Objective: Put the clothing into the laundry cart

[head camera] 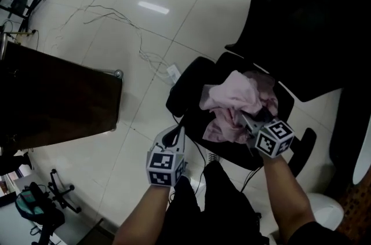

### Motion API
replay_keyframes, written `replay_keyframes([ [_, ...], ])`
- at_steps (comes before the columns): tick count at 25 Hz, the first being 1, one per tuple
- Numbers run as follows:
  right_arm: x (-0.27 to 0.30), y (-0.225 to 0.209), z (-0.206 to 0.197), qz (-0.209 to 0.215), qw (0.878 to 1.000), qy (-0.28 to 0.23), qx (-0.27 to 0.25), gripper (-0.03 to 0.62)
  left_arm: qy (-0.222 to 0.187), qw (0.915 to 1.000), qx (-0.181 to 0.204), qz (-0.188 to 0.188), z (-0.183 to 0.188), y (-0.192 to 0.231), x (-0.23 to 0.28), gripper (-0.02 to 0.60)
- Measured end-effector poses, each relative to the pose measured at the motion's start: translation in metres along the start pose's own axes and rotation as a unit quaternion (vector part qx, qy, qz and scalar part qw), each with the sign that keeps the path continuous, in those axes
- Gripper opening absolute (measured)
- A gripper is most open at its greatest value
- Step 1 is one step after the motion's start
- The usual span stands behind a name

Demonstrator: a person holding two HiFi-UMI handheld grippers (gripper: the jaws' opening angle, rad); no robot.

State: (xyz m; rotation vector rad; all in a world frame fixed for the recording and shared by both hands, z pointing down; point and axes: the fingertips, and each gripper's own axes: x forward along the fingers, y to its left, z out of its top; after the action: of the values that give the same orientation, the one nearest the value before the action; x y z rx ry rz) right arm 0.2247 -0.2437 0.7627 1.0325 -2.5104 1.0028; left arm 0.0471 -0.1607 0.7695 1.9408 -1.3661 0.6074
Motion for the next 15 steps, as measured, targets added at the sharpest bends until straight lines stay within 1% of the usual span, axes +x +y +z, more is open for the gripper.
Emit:
replay_keyframes([
  [4,-0.038,0.036,0.052,-0.001,0.998,-0.052,-0.021,0.118,-0.026,0.9992,0.024,-0.018,0.031,-0.008,-0.027,0.000],
  [7,-0.066,0.063,0.084,-0.004,0.997,-0.077,-0.029,0.118,-0.039,0.9976,0.052,-0.024,0.054,-0.014,-0.054,0.000],
  [9,-0.080,0.080,0.101,-0.005,0.996,-0.084,-0.029,0.118,-0.053,0.9960,0.068,-0.025,0.071,-0.018,-0.073,0.000],
  [11,-0.089,0.095,0.113,-0.007,0.997,-0.078,-0.021,0.118,-0.068,0.9941,0.080,-0.029,0.087,-0.019,-0.093,0.000],
  [13,-0.098,0.109,0.125,-0.008,0.997,-0.075,-0.012,0.118,-0.080,0.9922,0.091,-0.031,0.098,-0.018,-0.113,0.000],
  [15,-0.107,0.126,0.139,-0.004,0.996,-0.086,-0.006,0.118,-0.090,0.9908,0.097,-0.028,0.106,-0.015,-0.135,0.000],
])
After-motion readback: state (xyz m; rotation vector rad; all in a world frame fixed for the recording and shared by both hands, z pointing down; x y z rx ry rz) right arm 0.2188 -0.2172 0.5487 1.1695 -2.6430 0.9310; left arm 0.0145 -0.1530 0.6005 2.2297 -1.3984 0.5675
